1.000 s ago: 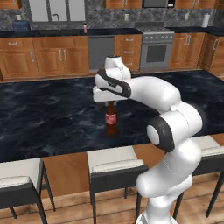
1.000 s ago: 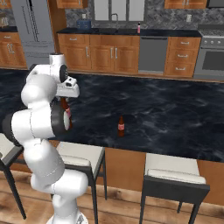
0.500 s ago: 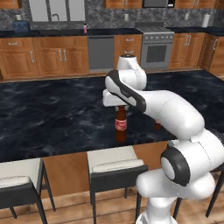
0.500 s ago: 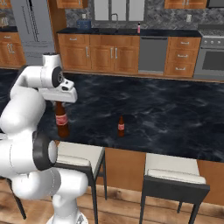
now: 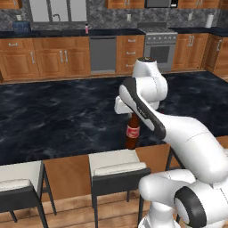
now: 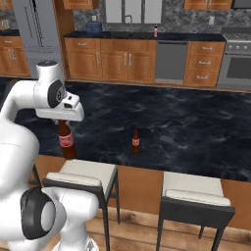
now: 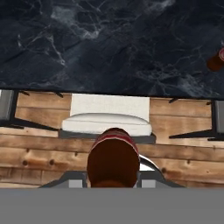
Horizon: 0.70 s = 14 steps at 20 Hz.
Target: Place the large bottle from the dining counter next to the other large bottle outside the sink, and place the small bottle from the dining counter next to the other small bottle inside the sink.
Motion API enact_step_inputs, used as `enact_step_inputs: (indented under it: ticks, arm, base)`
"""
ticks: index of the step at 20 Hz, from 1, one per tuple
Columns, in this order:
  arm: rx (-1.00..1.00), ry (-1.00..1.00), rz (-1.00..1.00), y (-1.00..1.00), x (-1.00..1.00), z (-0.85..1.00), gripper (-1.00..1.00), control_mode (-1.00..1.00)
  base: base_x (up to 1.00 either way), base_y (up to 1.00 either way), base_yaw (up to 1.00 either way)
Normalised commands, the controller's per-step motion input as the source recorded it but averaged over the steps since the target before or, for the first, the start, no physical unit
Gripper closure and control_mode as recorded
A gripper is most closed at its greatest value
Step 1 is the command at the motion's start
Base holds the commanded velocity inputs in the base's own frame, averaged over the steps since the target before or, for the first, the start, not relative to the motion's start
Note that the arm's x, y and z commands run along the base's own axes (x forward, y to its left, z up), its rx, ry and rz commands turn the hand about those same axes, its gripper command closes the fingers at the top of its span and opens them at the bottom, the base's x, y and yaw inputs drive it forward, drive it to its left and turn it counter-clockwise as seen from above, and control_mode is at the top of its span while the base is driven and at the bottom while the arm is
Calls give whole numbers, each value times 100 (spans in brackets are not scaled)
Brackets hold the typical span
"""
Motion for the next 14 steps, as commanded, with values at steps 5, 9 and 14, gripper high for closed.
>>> enact_step_inputs:
  ticks: [5,9,14]
  arm:
    - [0,-5,0,-49,-45,12,100,-100]
    - [4,-3,0,-54,-18,0,100,-100]
    - [1,0,0,-27,-19,6,100,-100]
  base:
    - [0,0,0]
    - [0,0,0]
    - [0,0,0]
